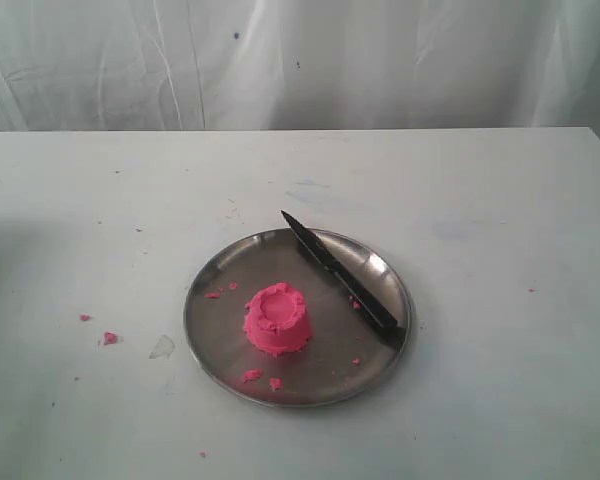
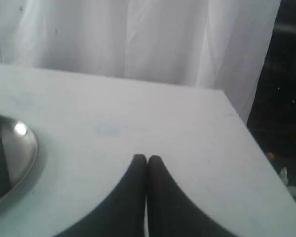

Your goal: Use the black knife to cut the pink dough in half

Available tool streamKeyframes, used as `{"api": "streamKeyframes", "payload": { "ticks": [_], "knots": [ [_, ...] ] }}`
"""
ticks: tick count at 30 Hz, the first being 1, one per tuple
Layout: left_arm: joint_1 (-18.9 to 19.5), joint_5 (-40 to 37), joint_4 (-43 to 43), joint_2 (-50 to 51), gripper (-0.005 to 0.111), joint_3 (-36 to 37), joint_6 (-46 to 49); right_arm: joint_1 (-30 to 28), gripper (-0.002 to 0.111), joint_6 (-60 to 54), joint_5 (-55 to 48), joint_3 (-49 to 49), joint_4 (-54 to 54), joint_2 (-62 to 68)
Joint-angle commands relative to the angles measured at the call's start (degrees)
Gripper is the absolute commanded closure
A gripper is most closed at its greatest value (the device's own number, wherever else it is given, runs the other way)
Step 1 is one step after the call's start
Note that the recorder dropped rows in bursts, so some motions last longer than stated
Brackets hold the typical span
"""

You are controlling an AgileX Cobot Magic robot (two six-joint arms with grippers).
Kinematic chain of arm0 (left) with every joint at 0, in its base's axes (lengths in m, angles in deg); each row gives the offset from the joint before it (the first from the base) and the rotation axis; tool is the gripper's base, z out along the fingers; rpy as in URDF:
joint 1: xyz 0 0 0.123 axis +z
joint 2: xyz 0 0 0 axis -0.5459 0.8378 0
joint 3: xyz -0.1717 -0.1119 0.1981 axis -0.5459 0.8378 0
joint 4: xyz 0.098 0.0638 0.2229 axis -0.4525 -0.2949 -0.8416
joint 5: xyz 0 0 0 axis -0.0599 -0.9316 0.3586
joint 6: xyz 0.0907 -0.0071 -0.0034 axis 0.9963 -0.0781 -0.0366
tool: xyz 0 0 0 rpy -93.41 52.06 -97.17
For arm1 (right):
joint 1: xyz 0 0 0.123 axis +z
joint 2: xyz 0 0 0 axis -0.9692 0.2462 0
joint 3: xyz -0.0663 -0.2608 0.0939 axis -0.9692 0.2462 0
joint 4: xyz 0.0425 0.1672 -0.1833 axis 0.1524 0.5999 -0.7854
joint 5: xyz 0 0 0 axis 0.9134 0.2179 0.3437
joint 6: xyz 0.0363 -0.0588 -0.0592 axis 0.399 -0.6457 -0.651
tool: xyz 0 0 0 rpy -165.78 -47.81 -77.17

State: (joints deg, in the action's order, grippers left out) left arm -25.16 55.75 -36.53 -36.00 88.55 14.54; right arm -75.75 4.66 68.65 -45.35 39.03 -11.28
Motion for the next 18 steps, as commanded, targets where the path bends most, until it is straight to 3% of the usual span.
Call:
{"api": "streamKeyframes", "payload": {
  "ticks": [1,7,10,11,12,14,16,18],
  "knots": [
    [-0.1,0.1,0.4,-0.2,0.107,0.0,-0.3,0.0,0.108,-0.6,10.4,0.0,-0.4,-0.2],
    [-0.1,0.1,0.4,-0.2,0.107,0.0,-0.3,0.0,0.108,6.1,38.8,0.0,2.0,-0.2],
    [-0.1,0.1,0.4,-0.2,0.107,0.0,-0.3,0.0,0.108,6.5,60.3,0.0,4.9,-0.2],
    [-0.1,0.1,0.4,-0.2,0.107,0.0,-0.3,0.0,0.108,7.5,77.4,-0.2,10.2,-0.2],
    [-0.1,0.1,0.4,-0.2,0.107,0.0,-0.3,0.0,0.108,8.5,80.7,-1.2,12.0,-0.2],
    [-0.1,0.1,0.4,-0.2,0.107,0.0,-0.3,0.0,0.108,12.6,80.7,-6.5,14.2,-0.2],
    [-0.1,0.1,0.4,-0.2,0.107,0.0,-0.3,0.0,0.108,10.6,70.8,-11.0,11.1,-0.2],
    [-0.1,0.1,0.4,-0.2,0.107,0.0,-0.3,0.0,0.108,-0.8,47.1,-15.3,9.3,-0.2]
  ]
}}
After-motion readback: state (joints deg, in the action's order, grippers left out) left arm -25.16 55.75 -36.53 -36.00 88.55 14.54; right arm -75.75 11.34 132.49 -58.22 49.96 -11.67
